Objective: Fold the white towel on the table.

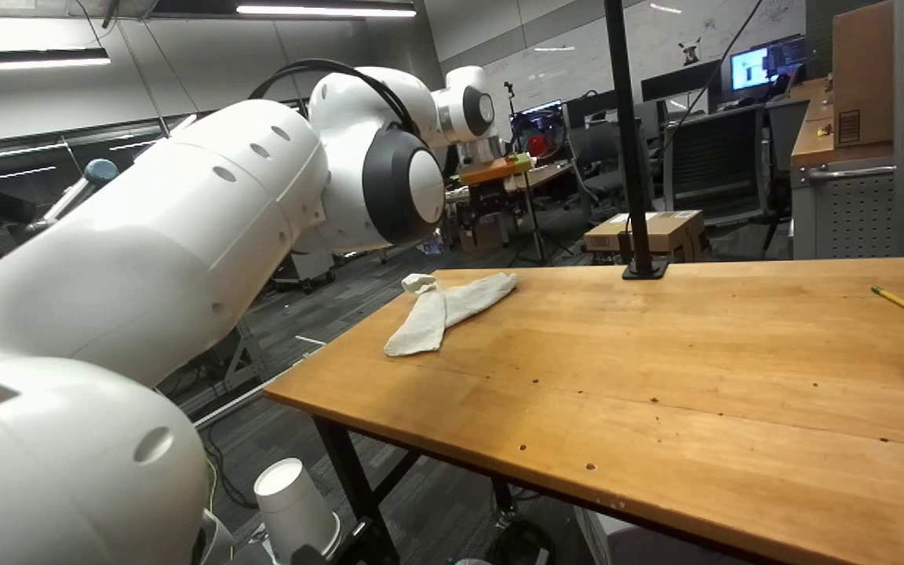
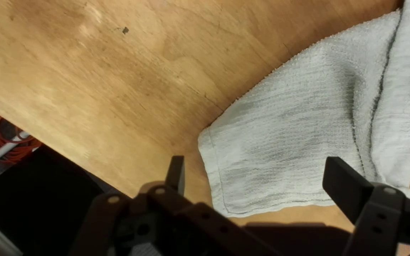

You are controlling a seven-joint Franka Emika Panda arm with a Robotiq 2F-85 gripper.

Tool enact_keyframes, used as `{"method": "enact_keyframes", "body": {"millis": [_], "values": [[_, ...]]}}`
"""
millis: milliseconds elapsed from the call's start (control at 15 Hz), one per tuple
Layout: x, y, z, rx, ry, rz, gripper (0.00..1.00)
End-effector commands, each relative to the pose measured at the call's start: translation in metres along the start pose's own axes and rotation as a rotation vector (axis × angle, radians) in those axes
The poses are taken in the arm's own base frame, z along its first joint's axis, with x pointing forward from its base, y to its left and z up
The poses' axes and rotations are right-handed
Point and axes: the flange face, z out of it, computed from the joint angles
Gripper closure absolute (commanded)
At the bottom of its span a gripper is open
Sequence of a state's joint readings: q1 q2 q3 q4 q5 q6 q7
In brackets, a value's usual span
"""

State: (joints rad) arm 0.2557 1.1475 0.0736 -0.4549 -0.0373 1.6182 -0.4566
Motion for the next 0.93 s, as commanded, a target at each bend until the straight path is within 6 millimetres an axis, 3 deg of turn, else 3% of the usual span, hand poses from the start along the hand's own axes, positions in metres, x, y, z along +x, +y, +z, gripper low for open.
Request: {"method": "enact_keyframes", "body": {"millis": [0, 600, 867], "values": [[0.001, 0.005, 0.007, -0.033, 0.002, -0.010, 0.00], [-0.003, 0.015, 0.036, -0.068, -0.042, 0.003, 0.00], [-0.001, 0.006, 0.049, -0.055, -0.063, -0.004, 0.00]]}}
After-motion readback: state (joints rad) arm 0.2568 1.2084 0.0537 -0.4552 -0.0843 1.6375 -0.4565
